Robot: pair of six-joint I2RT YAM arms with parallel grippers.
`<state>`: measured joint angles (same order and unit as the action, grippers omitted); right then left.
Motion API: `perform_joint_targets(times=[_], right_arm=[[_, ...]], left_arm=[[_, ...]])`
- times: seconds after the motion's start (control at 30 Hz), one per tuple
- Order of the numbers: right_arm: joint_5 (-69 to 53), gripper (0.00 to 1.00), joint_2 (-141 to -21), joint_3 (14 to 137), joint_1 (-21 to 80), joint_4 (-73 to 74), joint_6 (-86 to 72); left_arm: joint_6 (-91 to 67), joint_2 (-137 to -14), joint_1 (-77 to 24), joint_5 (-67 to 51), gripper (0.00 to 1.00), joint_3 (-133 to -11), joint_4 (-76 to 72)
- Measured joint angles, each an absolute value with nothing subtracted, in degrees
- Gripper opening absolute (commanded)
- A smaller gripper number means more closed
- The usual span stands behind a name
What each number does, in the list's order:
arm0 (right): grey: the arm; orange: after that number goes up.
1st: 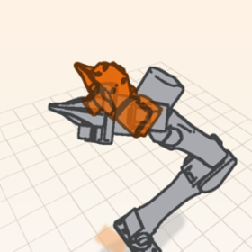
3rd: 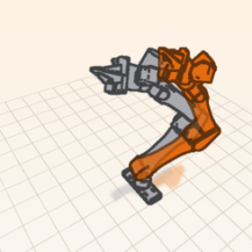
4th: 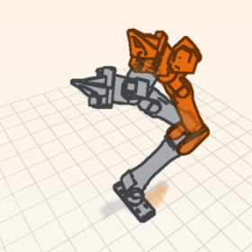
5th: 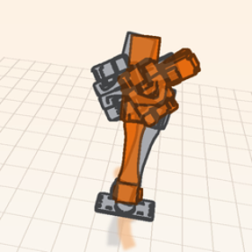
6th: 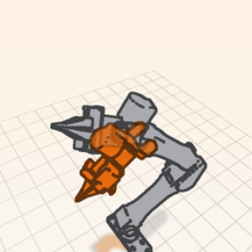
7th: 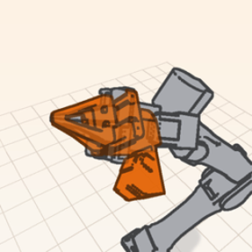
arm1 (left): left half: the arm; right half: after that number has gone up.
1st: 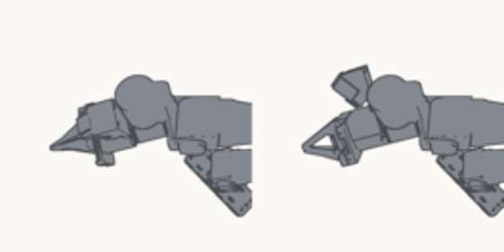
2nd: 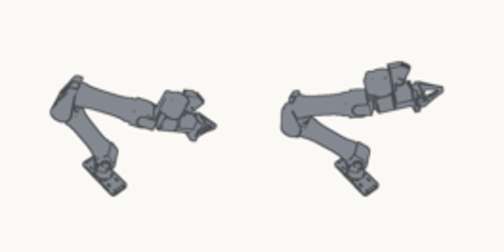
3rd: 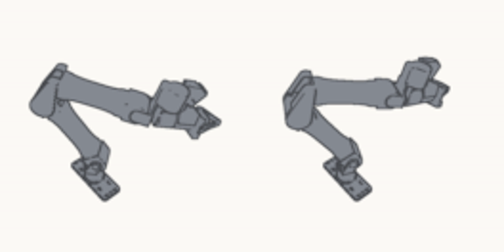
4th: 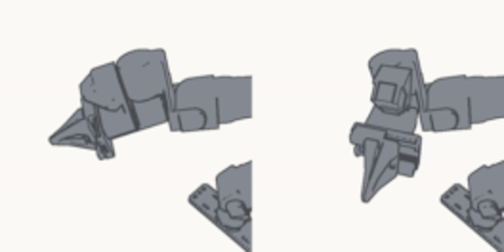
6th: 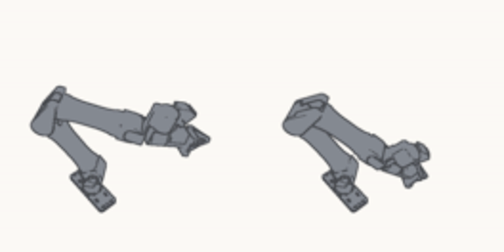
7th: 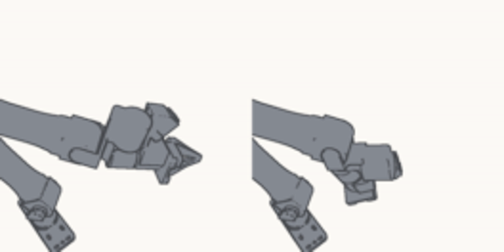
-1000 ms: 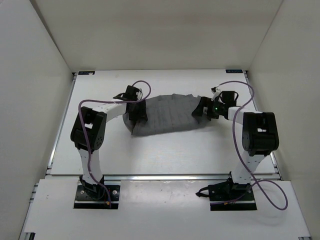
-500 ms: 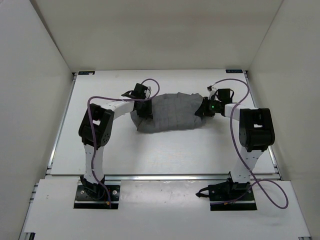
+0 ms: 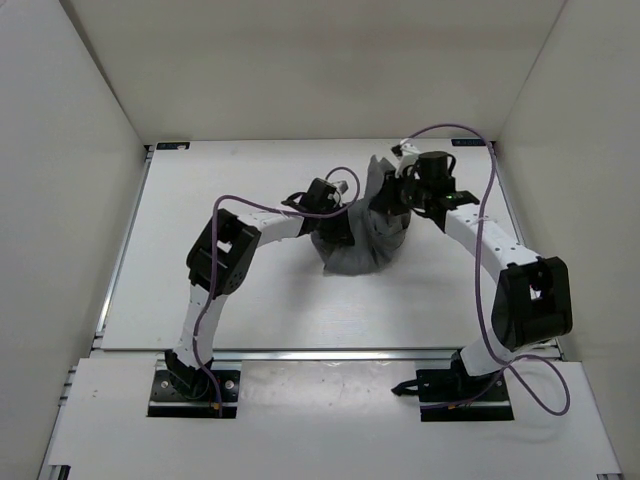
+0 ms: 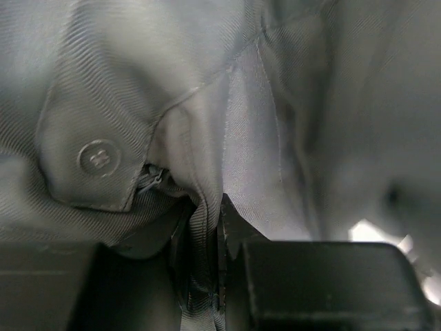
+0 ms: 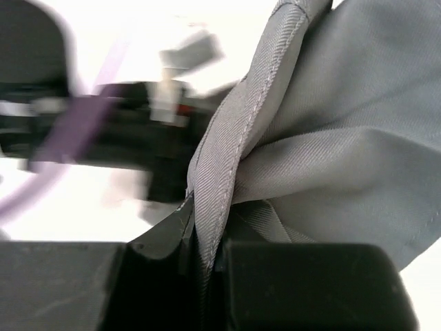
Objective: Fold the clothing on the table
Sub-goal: Fold the skirt
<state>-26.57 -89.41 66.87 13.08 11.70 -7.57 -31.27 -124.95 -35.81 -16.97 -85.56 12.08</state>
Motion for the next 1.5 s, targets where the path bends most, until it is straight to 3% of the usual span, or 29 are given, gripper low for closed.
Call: perform_joint_targets(times=[0.23, 0.6, 0.9, 1.13, 1.33, 1.5], right_arm=[[-27.6, 0.0, -89.8, 64.3, 21.3, 11.6, -9.9], [-25.5, 0.0, -96.4, 64.2, 22.7, 19.7, -8.8], [-21.6, 0.0, -96.1, 67.4, 21.4, 24.4, -7.5], [-18.7, 0.0, -96.1, 72.1, 22.3, 25.9, -6.5], [-17.8, 0.0, -96.7, 72.1, 23.7, 26.7, -6.4], [-17.9, 0.0, -98.5, 74.2, 24.5, 27.6, -6.7]], left_arm=[[-38.0, -128.8, -37.6, -24.4, 0.25, -86.7, 4.3], [-48.1, -124.1, -33.5, -32.1, 0.28, -70.3, -12.5], [-49.1, -118.6, -31.2, -32.0, 0.37, -62.7, -13.8], [-47.9, -105.0, -24.4, -29.5, 0.42, -51.3, -10.4], [-43.7, -95.6, -20.8, -26.2, 0.38, -47.9, -5.9], [-41.2, -96.5, -22.5, -24.8, 0.34, -47.4, -3.2]])
